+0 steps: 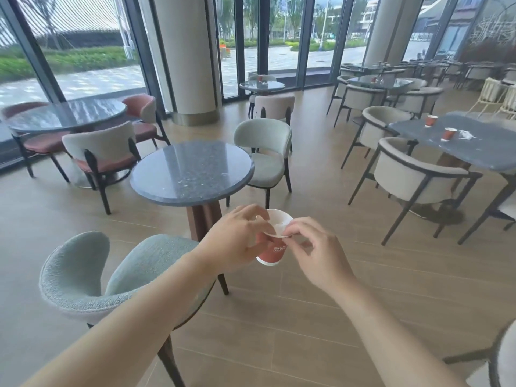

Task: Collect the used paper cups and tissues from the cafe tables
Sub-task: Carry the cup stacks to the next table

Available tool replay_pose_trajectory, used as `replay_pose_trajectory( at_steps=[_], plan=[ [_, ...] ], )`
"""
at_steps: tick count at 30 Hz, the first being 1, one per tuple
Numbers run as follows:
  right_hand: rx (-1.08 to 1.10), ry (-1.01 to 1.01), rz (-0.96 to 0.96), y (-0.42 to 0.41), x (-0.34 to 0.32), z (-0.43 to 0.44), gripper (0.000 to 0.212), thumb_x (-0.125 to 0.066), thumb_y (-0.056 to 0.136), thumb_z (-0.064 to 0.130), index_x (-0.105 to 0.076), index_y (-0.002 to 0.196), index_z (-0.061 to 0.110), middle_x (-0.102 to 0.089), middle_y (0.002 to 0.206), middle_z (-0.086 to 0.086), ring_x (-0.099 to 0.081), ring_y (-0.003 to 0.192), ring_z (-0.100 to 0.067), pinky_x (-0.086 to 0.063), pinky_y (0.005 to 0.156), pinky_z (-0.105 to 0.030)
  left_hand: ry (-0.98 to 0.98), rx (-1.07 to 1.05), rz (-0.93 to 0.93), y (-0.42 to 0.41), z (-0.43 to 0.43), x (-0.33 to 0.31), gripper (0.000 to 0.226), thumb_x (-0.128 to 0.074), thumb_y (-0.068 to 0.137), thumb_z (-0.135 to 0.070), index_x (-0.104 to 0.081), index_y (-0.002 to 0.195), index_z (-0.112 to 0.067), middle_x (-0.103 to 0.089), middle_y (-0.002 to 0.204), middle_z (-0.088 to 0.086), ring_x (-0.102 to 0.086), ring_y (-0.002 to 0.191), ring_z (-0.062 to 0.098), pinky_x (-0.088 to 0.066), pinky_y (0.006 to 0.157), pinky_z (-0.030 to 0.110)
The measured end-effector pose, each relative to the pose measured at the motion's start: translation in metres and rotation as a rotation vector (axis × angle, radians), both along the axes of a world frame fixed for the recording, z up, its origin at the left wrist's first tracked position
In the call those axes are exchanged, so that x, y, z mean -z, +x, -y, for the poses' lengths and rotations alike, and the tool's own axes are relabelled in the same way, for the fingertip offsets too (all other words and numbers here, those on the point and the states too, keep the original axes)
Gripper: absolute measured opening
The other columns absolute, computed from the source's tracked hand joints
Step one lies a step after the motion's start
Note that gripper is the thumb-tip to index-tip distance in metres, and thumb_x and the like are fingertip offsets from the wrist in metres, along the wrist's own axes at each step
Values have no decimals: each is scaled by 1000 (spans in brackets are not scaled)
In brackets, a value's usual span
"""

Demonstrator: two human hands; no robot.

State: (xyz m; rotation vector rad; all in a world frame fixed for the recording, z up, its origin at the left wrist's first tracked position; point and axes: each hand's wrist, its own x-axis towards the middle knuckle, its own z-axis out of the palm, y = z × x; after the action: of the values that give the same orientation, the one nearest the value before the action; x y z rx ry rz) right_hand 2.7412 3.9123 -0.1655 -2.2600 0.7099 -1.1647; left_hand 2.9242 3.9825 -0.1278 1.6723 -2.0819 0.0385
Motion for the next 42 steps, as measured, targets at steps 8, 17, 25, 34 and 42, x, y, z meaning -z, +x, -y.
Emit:
replay_pose_trajectory(
  at_steps=[8, 17, 25, 34, 42],
  plan=[
    [-122, -87, 32, 46, -26, 161, 11, -66, 81, 3, -64, 85, 13, -61, 96, 5, -57, 89, 3, -42, 76, -5, -25, -205, -22, 32, 136, -23, 21, -65, 83, -31, -69, 104, -30, -48, 132, -6, -57, 103, 17, -35, 81, 20],
    [-232, -76, 68, 57, -46, 293, 9, -66, 83, 10, -70, 90, 15, -59, 103, 4, -61, 92, -6, -54, 78, -24, -82, -269, -85, 34, 254, -37, 26, -67, 82, -33, -62, 108, -34, -45, 131, -11, -56, 101, 11, -35, 74, 15],
    [4, -64, 71, -24, -37, 394, 7, -66, 83, 7, -69, 86, 13, -59, 103, 4, -58, 90, -1, -50, 78, -11, -75, -39, -45, -31, 391, -34, 28, -63, 82, -35, -63, 109, -25, -47, 131, -6, -57, 104, 18, -51, 81, 35],
    [425, -49, 8, -181, -13, 541, 6, -67, 82, 12, -67, 85, 16, -58, 102, 11, -56, 92, -1, -51, 77, -15, -118, 280, -8, -172, 608, -7, 27, -64, 80, -38, -70, 101, -23, -57, 115, -3, -54, 106, 19, -50, 84, 38],
    [772, -59, -55, -351, -22, 673, 3, -66, 83, 14, -67, 84, 16, -60, 104, 8, -58, 94, -6, -52, 79, -27, -241, 677, 19, -349, 801, -21, 14, -76, 74, -25, -73, 86, -18, -62, 109, 5, -58, 104, 27, -48, 83, 35]
  ],
)
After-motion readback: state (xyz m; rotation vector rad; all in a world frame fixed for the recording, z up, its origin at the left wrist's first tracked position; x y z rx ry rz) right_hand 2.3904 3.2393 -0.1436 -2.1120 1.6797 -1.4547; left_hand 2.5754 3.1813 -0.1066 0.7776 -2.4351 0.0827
